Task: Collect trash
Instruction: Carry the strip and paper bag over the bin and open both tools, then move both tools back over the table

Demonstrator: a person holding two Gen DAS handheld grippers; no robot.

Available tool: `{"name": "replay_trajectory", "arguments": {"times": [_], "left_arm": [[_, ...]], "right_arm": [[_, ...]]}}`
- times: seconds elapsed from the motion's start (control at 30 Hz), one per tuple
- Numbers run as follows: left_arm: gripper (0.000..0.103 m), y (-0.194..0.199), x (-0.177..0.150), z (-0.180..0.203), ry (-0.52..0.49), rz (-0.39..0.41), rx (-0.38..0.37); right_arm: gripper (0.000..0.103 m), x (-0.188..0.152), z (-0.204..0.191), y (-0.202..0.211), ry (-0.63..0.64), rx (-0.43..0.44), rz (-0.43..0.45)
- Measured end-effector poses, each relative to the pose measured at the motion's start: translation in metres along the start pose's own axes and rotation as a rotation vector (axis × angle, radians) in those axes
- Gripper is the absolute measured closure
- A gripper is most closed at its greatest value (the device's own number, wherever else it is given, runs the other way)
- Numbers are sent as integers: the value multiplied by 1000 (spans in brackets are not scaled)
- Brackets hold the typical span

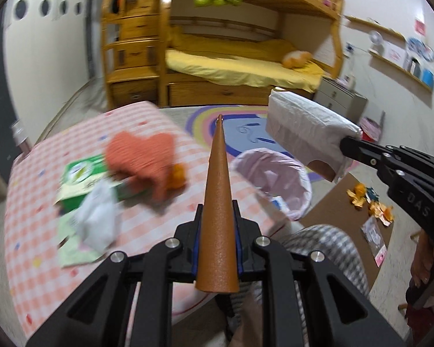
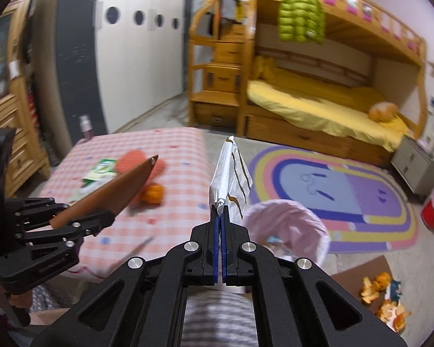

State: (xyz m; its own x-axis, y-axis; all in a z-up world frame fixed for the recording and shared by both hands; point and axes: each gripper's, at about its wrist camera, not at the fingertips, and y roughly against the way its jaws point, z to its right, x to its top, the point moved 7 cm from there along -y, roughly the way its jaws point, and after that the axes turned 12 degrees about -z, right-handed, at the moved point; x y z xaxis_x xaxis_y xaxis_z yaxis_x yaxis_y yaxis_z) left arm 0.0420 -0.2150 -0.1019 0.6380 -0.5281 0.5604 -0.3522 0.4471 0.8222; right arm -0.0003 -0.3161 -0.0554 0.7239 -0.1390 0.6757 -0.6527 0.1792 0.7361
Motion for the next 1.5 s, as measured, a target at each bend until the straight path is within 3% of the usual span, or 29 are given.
{"name": "replay_trajectory", "arguments": {"times": [0.37, 0.57, 0.63, 0.7, 0.77, 0.9, 0.97, 1.23, 1.5], "left_arm": [[88, -65, 54, 80, -147, -41, -92], [86, -99, 101, 109, -191, -22, -111], [78, -104, 113, 111, -191, -15, -111], [60, -104, 122, 107, -176, -2, -106], [54, -100, 126, 97, -157, 17, -93], [41, -95, 126, 74, -105, 29, -51], [38, -92, 123, 60, -73, 26, -37], [38, -68, 97, 25, 17, 10, -24], [38, -27, 58, -4, 52, 15, 51]], "right_arm": [[102, -20, 85, -25, -156, -58, -44], [102, -16, 117, -51, -208, -62, -70], [102, -12, 126, -64, -221, -59, -76], [102, -7, 133, -79, -231, -56, -81], [102, -3, 140, -93, -242, -40, -88], [95, 3, 149, -127, -258, -32, -113], [74, 1, 152, -137, -280, -40, -137], [73, 1, 152, -93, -314, -54, -84], [73, 1, 84, -49, -210, 20, -71]]}}
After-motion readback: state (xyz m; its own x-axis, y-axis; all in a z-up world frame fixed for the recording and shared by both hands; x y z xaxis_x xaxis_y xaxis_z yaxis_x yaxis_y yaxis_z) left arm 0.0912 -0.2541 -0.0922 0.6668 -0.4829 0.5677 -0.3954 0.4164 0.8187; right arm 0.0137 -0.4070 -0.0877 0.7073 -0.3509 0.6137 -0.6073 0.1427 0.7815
